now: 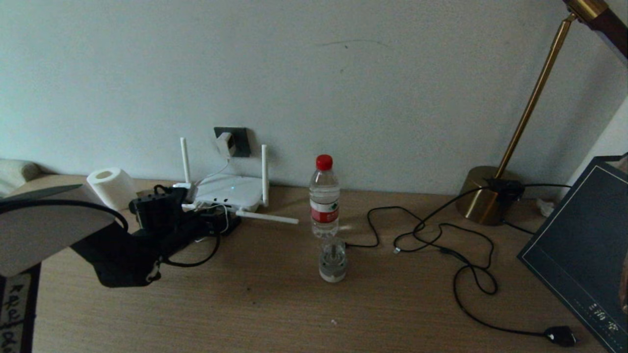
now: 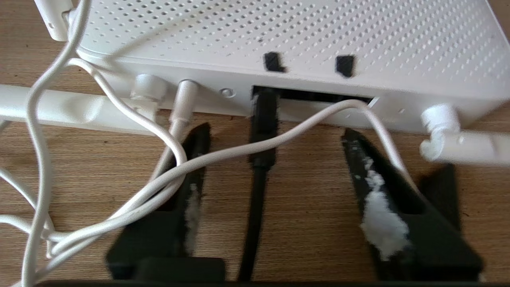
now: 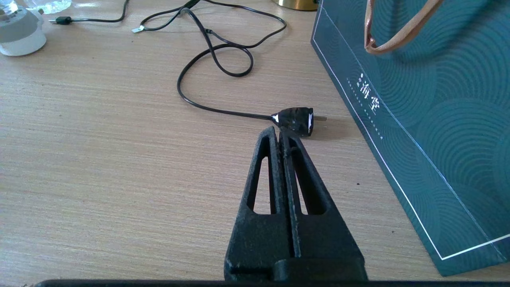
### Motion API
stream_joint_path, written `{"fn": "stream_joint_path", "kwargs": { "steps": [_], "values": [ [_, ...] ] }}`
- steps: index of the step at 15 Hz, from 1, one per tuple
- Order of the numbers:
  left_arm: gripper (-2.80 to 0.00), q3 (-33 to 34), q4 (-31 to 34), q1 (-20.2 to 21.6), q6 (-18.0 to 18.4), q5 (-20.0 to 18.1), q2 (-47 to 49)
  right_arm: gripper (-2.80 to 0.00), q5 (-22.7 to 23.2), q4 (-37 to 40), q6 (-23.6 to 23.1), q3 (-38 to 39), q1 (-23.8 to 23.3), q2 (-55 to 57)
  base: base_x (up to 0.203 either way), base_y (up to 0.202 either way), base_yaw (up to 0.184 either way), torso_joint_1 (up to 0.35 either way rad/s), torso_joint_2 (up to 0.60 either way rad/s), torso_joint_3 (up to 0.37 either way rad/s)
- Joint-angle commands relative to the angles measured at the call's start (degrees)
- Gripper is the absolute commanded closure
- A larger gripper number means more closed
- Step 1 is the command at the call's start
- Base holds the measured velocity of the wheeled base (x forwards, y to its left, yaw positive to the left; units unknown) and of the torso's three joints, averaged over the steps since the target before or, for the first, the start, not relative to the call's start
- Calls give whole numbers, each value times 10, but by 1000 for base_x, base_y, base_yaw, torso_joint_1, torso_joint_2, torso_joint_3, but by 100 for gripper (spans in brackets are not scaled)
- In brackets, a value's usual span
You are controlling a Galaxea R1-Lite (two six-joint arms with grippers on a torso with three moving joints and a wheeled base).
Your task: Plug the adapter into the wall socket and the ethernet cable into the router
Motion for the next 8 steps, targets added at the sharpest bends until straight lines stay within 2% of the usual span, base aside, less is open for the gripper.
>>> {"fn": "stream_joint_path", "kwargs": {
  "steps": [1,8],
  "values": [
    [-280,0,-3,0,0,-1,-1,0,0,0,0,0,1,1,0,0,0,0,0,0],
    [-280,4,-4,1,0,-1,-2,0,0,0,0,0,0,1,0,0,0,0,0,0]
  ]
}}
